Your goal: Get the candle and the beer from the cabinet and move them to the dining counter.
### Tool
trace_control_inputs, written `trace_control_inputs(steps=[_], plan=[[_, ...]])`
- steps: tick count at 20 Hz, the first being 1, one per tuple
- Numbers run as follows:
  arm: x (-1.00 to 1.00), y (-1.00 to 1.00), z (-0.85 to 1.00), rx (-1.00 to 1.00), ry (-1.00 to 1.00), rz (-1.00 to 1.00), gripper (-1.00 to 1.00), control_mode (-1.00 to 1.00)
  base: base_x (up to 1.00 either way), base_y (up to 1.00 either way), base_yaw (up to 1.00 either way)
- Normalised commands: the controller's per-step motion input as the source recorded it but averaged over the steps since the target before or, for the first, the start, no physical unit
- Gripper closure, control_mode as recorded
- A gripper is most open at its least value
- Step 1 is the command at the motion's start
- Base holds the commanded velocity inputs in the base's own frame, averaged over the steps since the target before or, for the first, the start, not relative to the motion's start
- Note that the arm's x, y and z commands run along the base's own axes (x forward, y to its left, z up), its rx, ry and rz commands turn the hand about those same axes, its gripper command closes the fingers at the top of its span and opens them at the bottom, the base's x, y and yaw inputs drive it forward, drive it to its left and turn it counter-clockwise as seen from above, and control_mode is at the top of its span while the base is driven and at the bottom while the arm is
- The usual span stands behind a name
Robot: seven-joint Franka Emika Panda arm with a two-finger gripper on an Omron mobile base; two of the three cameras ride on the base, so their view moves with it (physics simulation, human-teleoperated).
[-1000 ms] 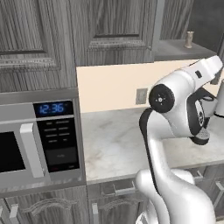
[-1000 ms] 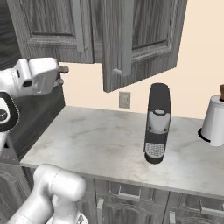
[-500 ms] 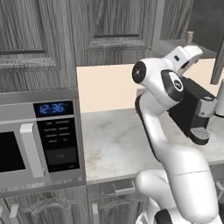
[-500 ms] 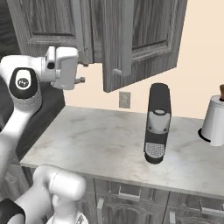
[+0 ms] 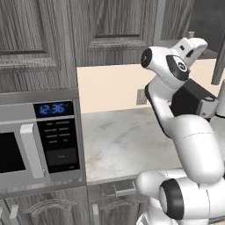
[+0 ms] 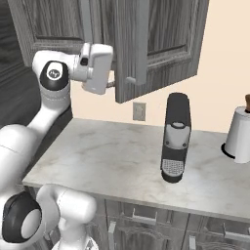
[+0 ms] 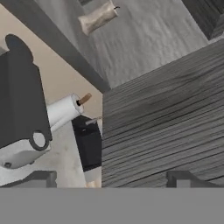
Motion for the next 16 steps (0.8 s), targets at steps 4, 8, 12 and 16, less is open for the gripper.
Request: trace_control_inputs(steps=[4, 8, 12, 16], plan=[[0.05, -0.76, -0.08, 0.00, 0.02, -0.04, -1.00, -1.00, 0.00, 0.00, 0.00], [-0.01, -0.73, -0.13, 0.00, 0.00, -0.08, -1.00, -1.00, 0.00, 0.00, 0.00], [-0.16, -0.76, -0.10, 0.00, 0.00, -0.11, -1.00, -1.00, 0.00, 0.00, 0.00], [-0.18, -0.67, -0.02, 0.00, 0.00, -0.14, -1.00, -1.00, 0.00, 0.00, 0.00]])
